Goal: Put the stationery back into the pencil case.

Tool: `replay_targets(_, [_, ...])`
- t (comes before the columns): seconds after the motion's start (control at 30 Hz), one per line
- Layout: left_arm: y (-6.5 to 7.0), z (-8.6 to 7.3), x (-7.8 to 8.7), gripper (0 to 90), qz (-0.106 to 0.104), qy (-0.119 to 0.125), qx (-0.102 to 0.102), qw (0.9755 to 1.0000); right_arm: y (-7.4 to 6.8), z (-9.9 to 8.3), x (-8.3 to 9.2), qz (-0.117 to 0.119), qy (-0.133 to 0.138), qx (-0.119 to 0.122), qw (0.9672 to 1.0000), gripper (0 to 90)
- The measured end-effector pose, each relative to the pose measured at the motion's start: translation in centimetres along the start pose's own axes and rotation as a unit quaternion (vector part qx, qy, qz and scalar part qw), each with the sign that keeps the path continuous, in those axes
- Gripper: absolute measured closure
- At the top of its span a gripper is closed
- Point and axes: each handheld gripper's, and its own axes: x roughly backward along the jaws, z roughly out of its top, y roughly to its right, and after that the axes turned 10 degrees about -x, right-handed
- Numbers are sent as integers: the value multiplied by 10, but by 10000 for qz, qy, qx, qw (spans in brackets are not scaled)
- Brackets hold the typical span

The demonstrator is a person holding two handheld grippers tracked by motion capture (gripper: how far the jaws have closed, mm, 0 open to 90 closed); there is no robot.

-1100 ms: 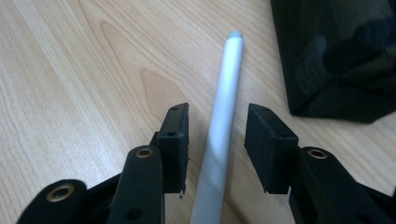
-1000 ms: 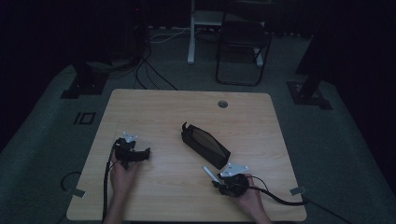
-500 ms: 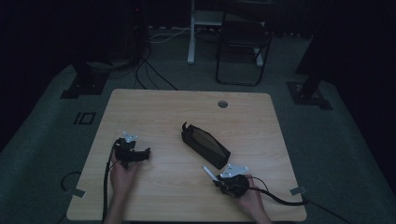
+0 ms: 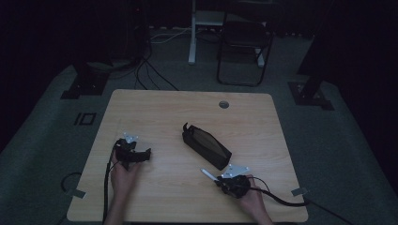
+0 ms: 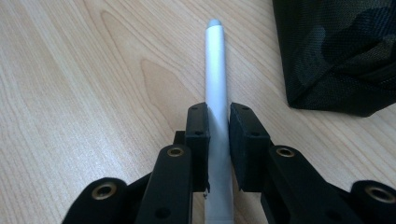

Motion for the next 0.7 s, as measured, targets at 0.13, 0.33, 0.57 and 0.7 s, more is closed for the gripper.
replay_targets(0.13, [0,0,0,62,-1,0,0,10000,-1,0,0,-40,8,22,10000,785])
replay_targets(0.33, [0,0,0,62,-2,0,4,10000,-1,1,0,1,-3,-1,10000,786])
replay_targets(0.57, [0,0,0,62,0,0,1,10000,-1,4,6,37,125,-35,9999,786])
replay_targets(0.7, [0,0,0,62,0,0,0,10000,0,5,10,47,167,-33,9998,786])
